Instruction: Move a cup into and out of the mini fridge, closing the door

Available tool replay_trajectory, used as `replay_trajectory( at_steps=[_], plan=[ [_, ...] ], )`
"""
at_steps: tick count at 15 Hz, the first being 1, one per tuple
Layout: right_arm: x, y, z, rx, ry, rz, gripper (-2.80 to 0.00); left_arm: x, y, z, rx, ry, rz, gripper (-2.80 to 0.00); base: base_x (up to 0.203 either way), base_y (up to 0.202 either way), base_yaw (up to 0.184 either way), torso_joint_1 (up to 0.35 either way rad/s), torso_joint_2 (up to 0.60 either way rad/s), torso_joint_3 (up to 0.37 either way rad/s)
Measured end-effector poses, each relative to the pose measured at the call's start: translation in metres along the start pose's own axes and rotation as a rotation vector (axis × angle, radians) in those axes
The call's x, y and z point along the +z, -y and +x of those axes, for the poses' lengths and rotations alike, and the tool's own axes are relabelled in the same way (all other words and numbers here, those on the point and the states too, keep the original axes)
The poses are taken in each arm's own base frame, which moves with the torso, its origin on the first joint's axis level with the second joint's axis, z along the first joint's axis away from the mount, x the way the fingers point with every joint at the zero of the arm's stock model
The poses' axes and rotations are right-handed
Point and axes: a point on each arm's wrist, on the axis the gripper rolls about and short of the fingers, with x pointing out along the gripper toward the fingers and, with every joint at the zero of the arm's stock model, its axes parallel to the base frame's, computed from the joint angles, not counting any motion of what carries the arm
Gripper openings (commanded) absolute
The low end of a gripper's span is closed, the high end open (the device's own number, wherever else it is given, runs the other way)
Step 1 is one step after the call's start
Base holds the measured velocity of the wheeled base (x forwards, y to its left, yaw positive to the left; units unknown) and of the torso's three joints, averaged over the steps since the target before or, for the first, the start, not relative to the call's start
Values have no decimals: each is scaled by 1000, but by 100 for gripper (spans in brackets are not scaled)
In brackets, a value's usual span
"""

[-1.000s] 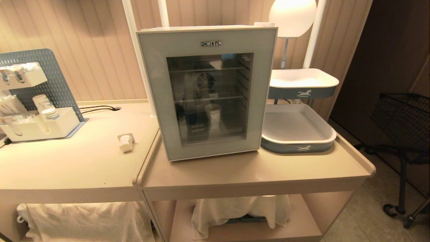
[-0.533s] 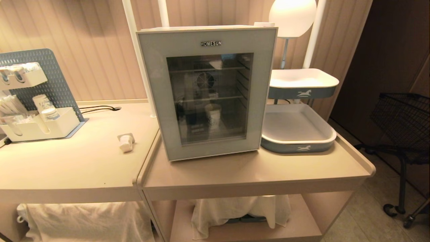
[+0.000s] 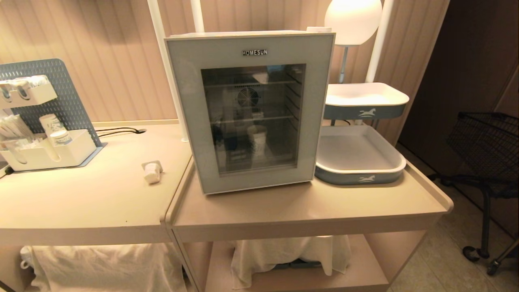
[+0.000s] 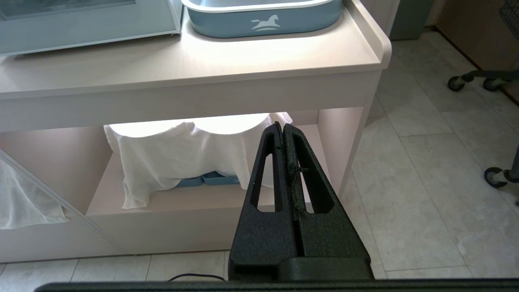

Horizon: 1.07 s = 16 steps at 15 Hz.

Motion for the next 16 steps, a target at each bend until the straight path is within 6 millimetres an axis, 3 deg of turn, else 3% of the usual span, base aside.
replay_trajectory(
  at_steps=[16],
  plan=[
    [1,0,0,-2,13,2,-280,0,0,0,1,1,-13,-280,0,0,0,0,0,0]
  ],
)
